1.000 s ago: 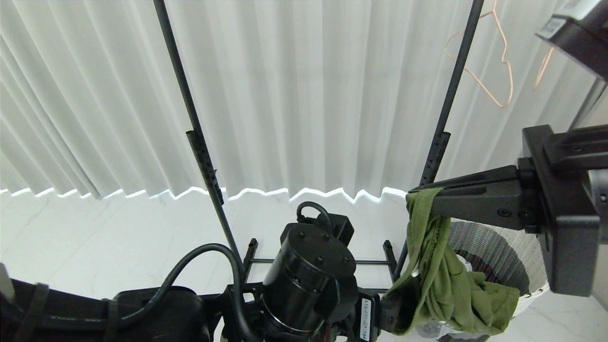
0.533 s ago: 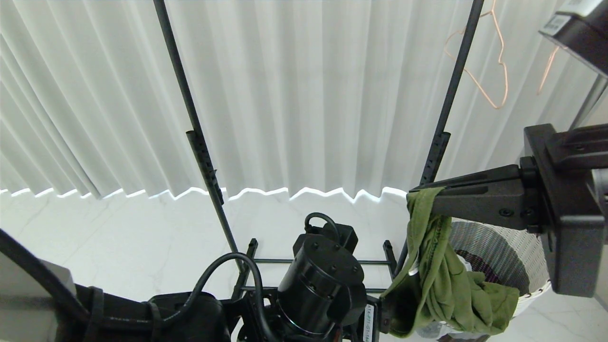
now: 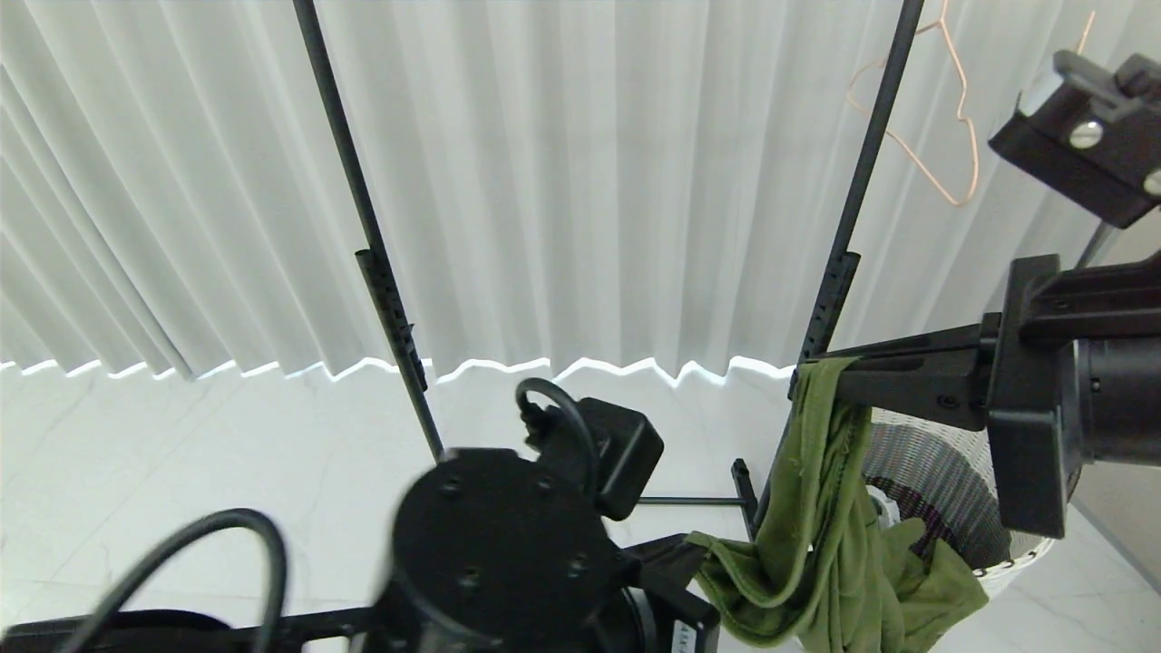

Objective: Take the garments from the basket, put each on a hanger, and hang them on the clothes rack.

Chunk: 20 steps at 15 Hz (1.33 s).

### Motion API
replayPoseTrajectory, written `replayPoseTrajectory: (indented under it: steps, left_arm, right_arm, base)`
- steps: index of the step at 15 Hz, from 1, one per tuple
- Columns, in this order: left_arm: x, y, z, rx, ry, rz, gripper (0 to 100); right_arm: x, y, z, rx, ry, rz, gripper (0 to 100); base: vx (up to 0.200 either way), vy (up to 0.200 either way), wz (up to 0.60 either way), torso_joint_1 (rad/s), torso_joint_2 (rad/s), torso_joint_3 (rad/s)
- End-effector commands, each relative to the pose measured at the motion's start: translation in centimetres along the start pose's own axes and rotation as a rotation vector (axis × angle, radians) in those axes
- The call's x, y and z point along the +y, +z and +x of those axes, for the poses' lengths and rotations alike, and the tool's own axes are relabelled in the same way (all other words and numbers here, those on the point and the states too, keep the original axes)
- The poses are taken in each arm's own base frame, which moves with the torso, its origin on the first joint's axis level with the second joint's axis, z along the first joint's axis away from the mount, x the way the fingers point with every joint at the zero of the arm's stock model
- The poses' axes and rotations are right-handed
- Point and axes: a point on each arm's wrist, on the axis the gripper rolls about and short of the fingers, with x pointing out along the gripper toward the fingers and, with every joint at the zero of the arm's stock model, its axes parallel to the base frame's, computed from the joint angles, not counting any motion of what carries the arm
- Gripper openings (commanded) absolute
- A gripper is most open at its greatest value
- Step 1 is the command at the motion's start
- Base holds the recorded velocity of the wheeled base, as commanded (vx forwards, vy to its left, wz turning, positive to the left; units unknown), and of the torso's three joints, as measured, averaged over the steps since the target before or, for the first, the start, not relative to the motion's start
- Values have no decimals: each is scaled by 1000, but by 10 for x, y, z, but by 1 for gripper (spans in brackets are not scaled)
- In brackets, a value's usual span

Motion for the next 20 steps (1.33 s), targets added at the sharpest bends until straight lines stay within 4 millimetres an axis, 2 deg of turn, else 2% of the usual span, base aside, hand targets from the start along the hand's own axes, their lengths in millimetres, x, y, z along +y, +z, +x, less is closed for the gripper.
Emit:
replayPoseTrajectory:
  steps: [1, 3, 4, 6, 9, 12, 14, 18, 20]
  left_arm:
    - [9, 29, -96, -179, -125, 84, 0]
    - [21, 32, -127, -170, -110, 95, 0]
    - [26, 33, -135, -152, -86, 99, 0]
    - [37, 53, -150, -156, 24, 108, 0]
    - [35, 97, -156, -241, 166, 106, 0]
    - [35, 137, -151, -309, 358, 89, 0]
    - [32, 157, -157, -360, 384, 136, 0]
    - [29, 162, -165, -363, 395, 280, 0]
    - [17, 162, -170, -380, 331, 321, 0]
  right_arm:
    - [0, 0, -1, -2, -2, -2, 0]
    - [-1, 4, 0, -42, -9, -1, 0]
    - [-1, 6, 0, -58, -20, 2, 0]
    - [-4, 7, -4, -70, -132, 8, 0]
    - [-8, 6, -15, -83, -246, 18, 0]
    - [-12, 13, -33, -164, -319, 34, 0]
    - [-14, 20, -46, -242, -330, 7, 0]
    - [-16, 27, -65, -342, -347, -27, 0]
    - [-17, 27, -74, -358, -353, -38, 0]
  base:
    - [0, 0, 0, 0, 0, 0]
    - [0, 0, 0, 0, 0, 0]
    - [0, 0, 0, 0, 0, 0]
    - [0, 0, 0, 0, 0, 0]
    - [0, 0, 0, 0, 0, 0]
    - [0, 0, 0, 0, 0, 0]
    - [0, 0, 0, 0, 0, 0]
    - [0, 0, 0, 0, 0, 0]
    - [0, 0, 0, 0, 0, 0]
